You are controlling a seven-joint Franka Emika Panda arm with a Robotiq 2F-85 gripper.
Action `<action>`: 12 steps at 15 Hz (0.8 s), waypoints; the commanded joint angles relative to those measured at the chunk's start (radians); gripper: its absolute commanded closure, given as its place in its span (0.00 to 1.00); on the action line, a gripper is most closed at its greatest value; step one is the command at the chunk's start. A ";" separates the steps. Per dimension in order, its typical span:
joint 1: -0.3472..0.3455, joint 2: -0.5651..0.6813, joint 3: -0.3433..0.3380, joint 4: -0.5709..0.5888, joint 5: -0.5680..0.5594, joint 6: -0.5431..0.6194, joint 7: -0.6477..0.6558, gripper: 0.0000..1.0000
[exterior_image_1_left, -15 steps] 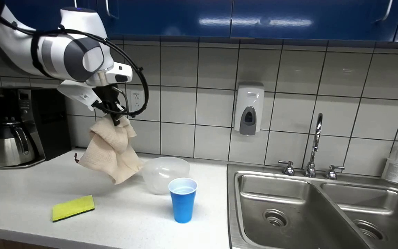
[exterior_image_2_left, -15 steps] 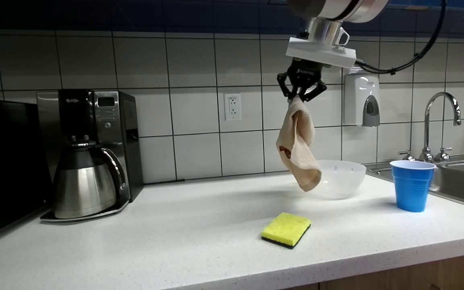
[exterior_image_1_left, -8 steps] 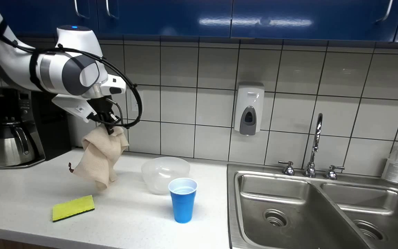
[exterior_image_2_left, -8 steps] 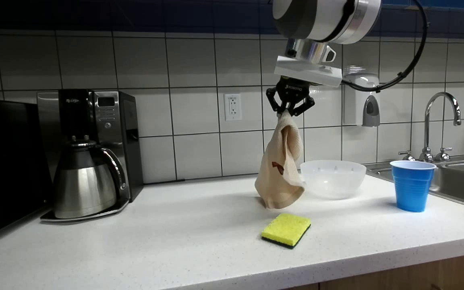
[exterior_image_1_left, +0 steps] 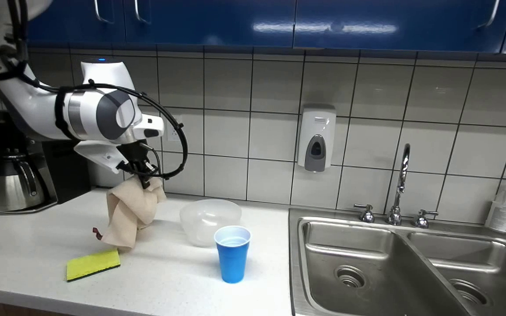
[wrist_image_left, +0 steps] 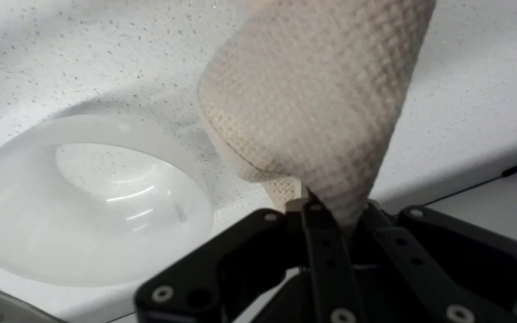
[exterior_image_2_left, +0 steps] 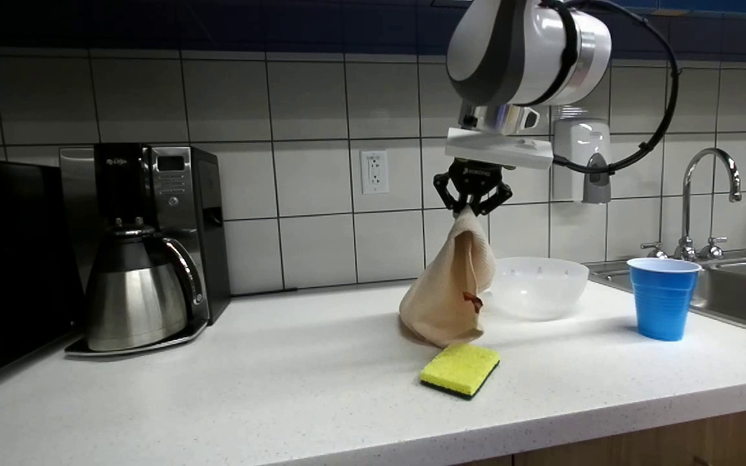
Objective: Move the towel from the bowl to the stove top
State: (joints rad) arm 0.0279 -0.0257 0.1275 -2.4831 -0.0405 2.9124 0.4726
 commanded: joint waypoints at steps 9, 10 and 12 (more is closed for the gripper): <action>-0.002 0.120 -0.093 0.027 -0.386 0.014 0.276 0.99; 0.001 0.124 -0.098 0.026 -0.411 0.013 0.298 0.99; 0.007 0.130 -0.107 0.030 -0.458 0.006 0.343 0.99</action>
State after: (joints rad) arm 0.0179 0.0905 0.0417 -2.4694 -0.4209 2.9170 0.7306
